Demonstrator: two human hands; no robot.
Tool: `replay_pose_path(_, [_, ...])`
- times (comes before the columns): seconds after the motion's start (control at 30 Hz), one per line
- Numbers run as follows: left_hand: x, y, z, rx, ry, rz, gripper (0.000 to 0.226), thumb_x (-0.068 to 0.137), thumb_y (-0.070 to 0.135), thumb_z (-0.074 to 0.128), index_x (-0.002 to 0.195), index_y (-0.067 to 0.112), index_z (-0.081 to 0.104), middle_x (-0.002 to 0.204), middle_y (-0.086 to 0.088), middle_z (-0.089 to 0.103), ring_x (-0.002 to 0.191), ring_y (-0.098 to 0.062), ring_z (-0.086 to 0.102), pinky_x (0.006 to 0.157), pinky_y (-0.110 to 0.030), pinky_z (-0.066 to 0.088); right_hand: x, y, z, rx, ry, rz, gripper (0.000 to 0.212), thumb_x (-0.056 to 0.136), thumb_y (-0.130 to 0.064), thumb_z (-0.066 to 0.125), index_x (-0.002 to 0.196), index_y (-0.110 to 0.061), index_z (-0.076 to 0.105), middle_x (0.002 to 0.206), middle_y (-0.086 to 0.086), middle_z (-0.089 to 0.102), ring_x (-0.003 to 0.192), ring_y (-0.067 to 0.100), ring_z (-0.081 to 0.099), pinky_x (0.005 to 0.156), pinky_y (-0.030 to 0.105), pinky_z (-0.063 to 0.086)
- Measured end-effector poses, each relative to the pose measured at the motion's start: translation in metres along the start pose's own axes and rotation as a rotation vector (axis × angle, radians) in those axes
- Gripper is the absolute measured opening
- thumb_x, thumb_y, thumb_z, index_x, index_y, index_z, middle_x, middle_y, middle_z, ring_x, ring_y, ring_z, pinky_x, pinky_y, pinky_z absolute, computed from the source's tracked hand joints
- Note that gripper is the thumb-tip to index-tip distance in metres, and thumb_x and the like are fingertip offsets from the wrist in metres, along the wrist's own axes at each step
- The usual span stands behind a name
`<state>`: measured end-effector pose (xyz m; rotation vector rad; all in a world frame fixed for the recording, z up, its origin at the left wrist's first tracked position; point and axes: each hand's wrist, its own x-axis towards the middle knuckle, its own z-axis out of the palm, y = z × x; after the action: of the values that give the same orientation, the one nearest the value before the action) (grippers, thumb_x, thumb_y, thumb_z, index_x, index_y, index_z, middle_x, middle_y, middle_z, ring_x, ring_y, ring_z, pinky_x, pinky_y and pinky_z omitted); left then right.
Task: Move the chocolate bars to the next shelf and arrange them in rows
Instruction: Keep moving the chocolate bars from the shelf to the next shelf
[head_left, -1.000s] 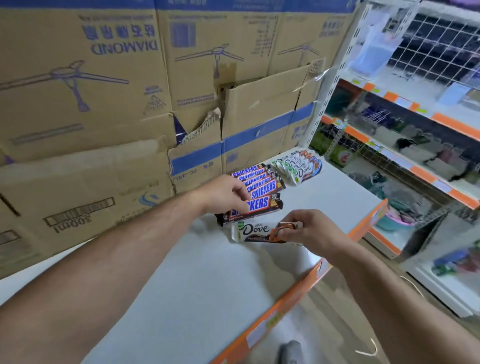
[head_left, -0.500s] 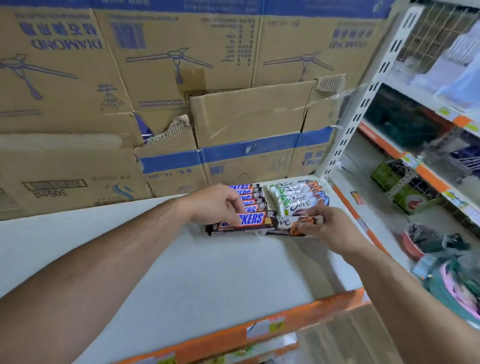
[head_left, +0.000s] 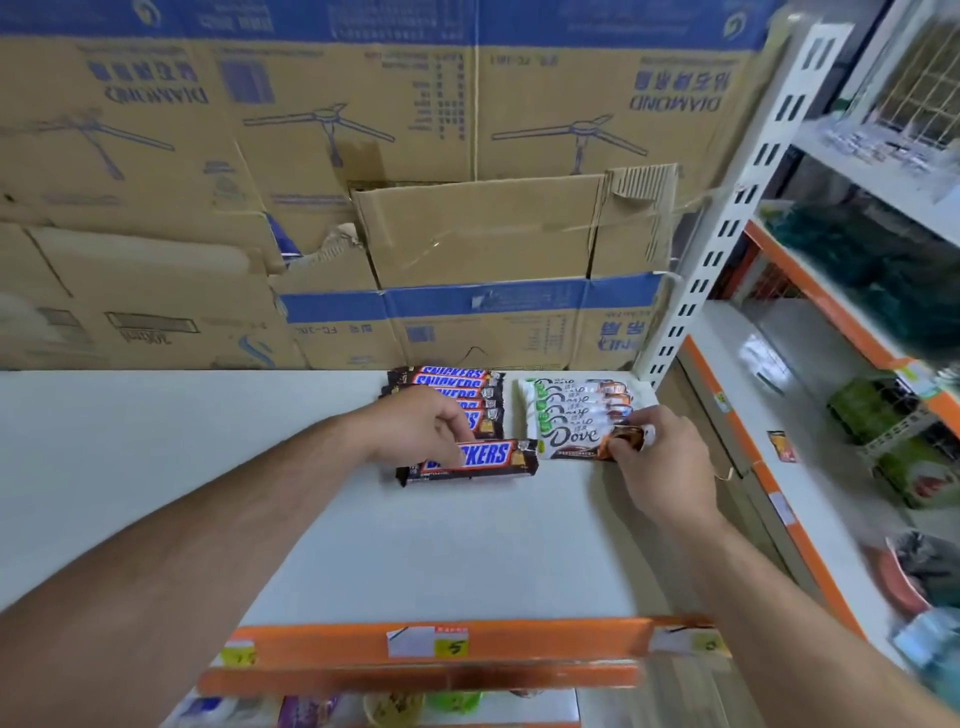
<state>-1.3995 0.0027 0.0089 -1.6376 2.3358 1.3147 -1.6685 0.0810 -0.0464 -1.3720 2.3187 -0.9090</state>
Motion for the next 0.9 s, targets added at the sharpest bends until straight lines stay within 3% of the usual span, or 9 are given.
replay_pose_path(0.1, [-0.003, 0.000, 0.003, -0.009, 0.005, -0.018, 0.018, 0.082, 0.017, 0.077, 0.098, 0.023, 0.070, 0.082, 0.009, 0.072, 0.078, -0.006, 0.065, 0.073, -0.023, 0.049, 0.000, 0.002, 0.003, -0.044, 0.025, -0.002, 0.033, 0.085, -0.030, 0.070, 0.114, -0.019, 0.058, 0.119, 0.007, 0.051, 0.099, 0.031, 0.058, 0.072, 0.034, 0.042])
replay_pose_path(0.23, [-0.007, -0.004, 0.004, 0.024, 0.007, -0.011, 0.017, 0.082, 0.017, 0.076, 0.096, 0.025, 0.069, 0.087, 0.007, 0.073, 0.077, -0.006, 0.065, 0.065, -0.020, 0.049, -0.007, 0.002, 0.007, -0.072, 0.107, 0.005, 0.044, 0.081, -0.032, 0.072, 0.117, -0.016, 0.053, 0.123, 0.009, 0.044, 0.106, 0.033, 0.054, 0.073, 0.038, 0.049])
replay_pose_path(0.33, [-0.006, -0.008, 0.001, 0.064, 0.038, 0.001, 0.017, 0.082, 0.019, 0.075, 0.096, 0.026, 0.070, 0.090, 0.006, 0.073, 0.086, -0.012, 0.068, 0.076, -0.029, 0.054, -0.022, -0.004, 0.011, -0.161, 0.214, -0.135, 0.035, 0.079, -0.028, 0.070, 0.106, -0.011, 0.058, 0.112, 0.012, 0.052, 0.103, 0.034, 0.050, 0.078, 0.042, 0.050])
replay_pose_path(0.43, [-0.004, -0.015, -0.002, 0.131, 0.086, 0.035, 0.015, 0.081, 0.019, 0.075, 0.092, 0.028, 0.070, 0.092, 0.007, 0.070, 0.086, -0.013, 0.067, 0.071, -0.029, 0.055, -0.051, -0.020, 0.022, -0.214, 0.012, -0.371, 0.019, 0.081, -0.035, 0.062, 0.089, -0.018, 0.064, 0.091, 0.002, 0.061, 0.088, 0.027, 0.056, 0.072, 0.038, 0.048])
replay_pose_path(0.53, [0.002, -0.024, -0.006, 0.158, 0.149, 0.086, 0.015, 0.080, 0.017, 0.073, 0.089, 0.028, 0.070, 0.089, 0.008, 0.066, 0.080, -0.013, 0.064, 0.063, -0.027, 0.055, -0.081, -0.033, 0.045, -0.406, -0.144, -0.599, 0.032, 0.083, -0.053, 0.050, 0.096, -0.026, 0.062, 0.100, -0.005, 0.058, 0.097, 0.023, 0.052, 0.078, 0.037, 0.043])
replay_pose_path(0.7, [0.012, -0.033, 0.000, 0.389, 0.249, 0.197, 0.012, 0.083, 0.025, 0.066, 0.094, 0.029, 0.066, 0.101, 0.007, 0.066, 0.090, -0.014, 0.059, 0.077, -0.031, 0.052, -0.090, -0.036, 0.056, -0.473, -0.148, -0.596, 0.041, 0.085, -0.060, 0.044, 0.105, -0.026, 0.054, 0.113, -0.005, 0.053, 0.104, 0.022, 0.046, 0.088, 0.039, 0.039])
replay_pose_path(0.9, [0.008, -0.049, 0.012, 0.674, 0.431, 0.406, 0.036, 0.083, 0.040, 0.061, 0.116, 0.025, 0.057, 0.114, 0.002, 0.053, 0.113, -0.022, 0.045, 0.094, -0.037, 0.040, -0.091, -0.037, 0.057, -0.467, -0.135, -0.560, 0.041, 0.081, -0.059, 0.052, 0.106, -0.027, 0.055, 0.115, -0.008, 0.052, 0.107, 0.020, 0.047, 0.090, 0.038, 0.040])
